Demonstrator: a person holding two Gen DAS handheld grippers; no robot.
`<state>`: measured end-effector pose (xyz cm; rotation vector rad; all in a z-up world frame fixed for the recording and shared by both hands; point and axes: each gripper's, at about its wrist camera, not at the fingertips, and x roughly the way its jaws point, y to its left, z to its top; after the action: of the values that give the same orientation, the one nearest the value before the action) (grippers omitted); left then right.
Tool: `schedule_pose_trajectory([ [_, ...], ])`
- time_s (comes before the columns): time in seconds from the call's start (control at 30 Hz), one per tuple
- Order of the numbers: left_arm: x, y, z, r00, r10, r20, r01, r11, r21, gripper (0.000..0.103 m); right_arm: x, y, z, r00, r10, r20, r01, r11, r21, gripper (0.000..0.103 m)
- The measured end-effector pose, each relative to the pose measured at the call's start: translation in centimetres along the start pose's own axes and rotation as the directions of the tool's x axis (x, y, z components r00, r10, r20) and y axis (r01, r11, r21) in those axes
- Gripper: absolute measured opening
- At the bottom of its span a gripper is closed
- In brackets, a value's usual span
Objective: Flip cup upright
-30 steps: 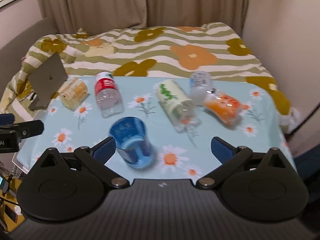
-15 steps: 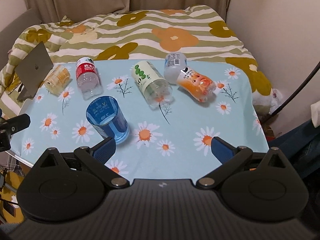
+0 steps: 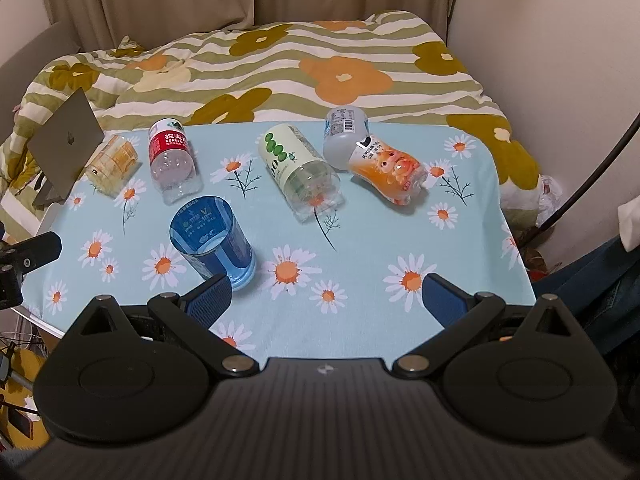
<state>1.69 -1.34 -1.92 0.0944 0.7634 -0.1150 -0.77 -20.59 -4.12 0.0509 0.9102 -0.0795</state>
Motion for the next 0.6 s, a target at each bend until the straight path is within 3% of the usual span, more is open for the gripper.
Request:
schedule_pose_trajectory([
  [0.6, 0.34, -0.01, 0.14, 1.0, -0.001, 0.0, 0.001, 1.0, 0.002, 0.103, -0.03, -0.05, 0.13, 1.0, 0.002, -0.002, -0.002, 1.0, 0.0, 0.103],
])
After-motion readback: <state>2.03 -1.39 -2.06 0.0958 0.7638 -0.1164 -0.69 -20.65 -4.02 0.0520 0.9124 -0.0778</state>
